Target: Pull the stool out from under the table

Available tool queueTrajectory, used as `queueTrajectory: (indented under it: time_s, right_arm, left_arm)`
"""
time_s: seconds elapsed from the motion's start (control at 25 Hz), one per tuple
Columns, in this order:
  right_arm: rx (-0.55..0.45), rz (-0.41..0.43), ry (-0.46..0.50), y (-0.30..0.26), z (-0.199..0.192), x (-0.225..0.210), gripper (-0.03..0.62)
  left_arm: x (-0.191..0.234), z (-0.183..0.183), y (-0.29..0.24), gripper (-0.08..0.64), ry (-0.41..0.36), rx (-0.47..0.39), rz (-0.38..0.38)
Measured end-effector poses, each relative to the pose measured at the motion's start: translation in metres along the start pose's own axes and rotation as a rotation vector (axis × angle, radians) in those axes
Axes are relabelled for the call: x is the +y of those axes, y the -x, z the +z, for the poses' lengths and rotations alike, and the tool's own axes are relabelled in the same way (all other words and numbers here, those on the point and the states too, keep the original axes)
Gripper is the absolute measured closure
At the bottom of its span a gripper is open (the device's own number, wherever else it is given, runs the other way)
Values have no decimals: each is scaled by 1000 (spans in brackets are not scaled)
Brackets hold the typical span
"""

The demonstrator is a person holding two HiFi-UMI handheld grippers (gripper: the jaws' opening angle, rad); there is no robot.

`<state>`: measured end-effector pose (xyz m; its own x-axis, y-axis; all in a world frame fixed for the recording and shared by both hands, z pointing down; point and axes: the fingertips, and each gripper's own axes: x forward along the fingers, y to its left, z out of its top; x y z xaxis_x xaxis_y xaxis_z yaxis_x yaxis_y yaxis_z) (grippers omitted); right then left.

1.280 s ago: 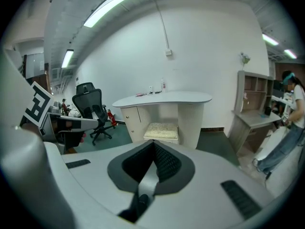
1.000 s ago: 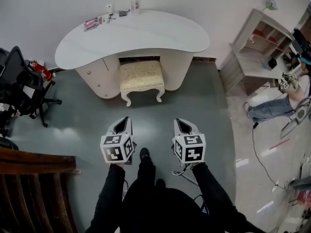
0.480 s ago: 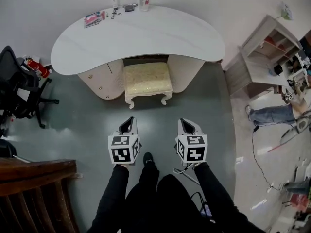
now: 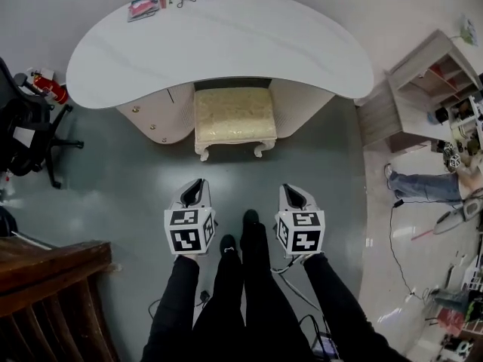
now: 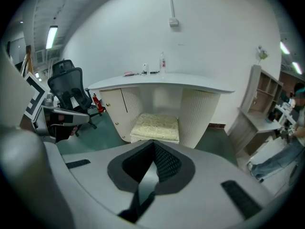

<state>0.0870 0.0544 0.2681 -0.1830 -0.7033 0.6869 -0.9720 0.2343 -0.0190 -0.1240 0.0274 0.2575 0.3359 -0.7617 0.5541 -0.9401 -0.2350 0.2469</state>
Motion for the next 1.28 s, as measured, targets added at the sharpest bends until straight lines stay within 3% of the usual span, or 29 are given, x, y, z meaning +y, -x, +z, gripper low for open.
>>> queueTrajectory:
  time_s: [0.36, 0.64, 0.84, 0.92, 1.28]
  right_arm:
    - [64, 45, 25, -100, -32, -3, 589]
    - [100, -17, 81, -184, -62, -24, 589]
    - [107, -1, 91, -233, -79, -28, 588]
    - [125, 18, 80, -248, -87, -27, 528]
    - [182, 4, 72, -294, -113, -41, 461]
  left_arm:
    - [26, -46, -90, 549, 3, 62, 0]
    - [44, -89, -158, 517, -9, 110, 8]
    - [69, -115, -193, 511, 4, 123, 38]
    - [78, -121, -203, 511, 7, 125, 51]
    - [104, -147, -246, 493, -18, 155, 90]
